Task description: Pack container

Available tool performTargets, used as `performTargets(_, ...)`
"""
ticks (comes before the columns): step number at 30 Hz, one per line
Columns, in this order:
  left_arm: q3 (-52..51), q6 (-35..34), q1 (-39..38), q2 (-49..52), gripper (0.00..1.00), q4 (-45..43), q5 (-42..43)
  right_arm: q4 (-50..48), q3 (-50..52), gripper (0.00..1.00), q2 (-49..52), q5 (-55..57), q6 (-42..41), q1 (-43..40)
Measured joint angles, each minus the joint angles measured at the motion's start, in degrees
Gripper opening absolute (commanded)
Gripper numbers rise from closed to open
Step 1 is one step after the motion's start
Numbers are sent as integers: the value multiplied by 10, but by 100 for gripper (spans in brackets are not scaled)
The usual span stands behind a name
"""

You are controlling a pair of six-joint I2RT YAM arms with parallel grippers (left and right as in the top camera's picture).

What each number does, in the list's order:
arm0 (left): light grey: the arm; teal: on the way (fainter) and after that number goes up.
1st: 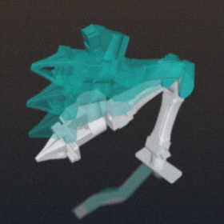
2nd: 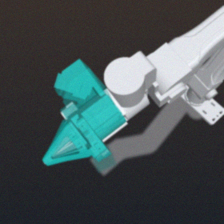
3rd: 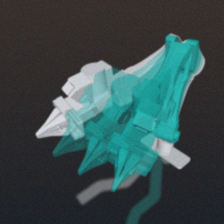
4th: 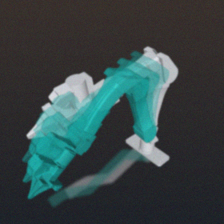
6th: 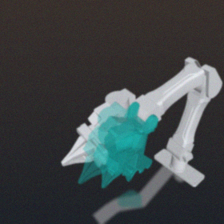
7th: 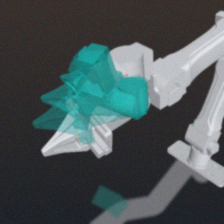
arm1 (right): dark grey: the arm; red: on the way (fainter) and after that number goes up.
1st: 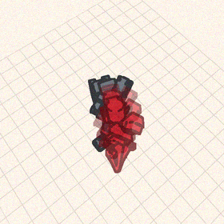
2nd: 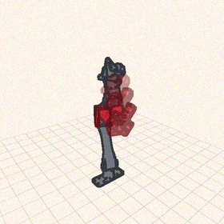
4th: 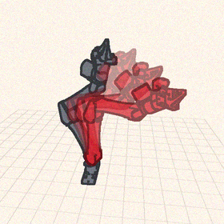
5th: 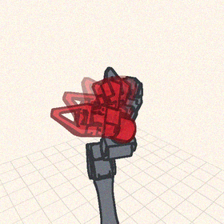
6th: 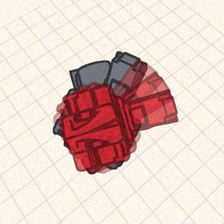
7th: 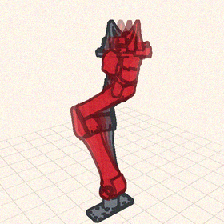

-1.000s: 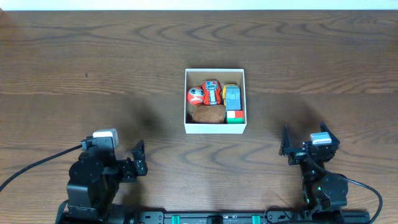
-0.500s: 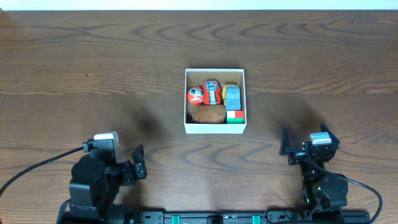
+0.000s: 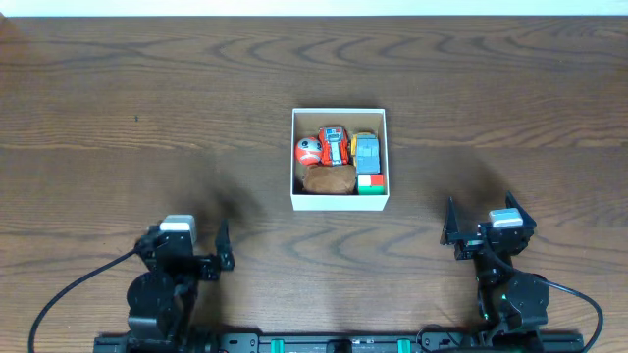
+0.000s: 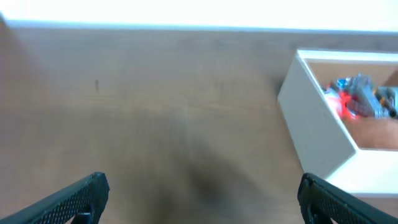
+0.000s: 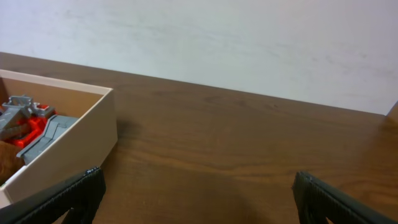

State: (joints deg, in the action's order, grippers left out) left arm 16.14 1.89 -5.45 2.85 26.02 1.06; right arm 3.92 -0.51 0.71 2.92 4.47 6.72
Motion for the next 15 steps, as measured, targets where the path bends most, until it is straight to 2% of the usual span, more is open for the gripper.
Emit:
performTargets(10, -133, 127, 0, -23, 98, -265, 0, 0, 0, 99, 0, 0, 0, 0)
performTargets(15, -151, 153, 0, -22, 98, -246, 2, -1, 0, 99, 0, -1, 0, 0)
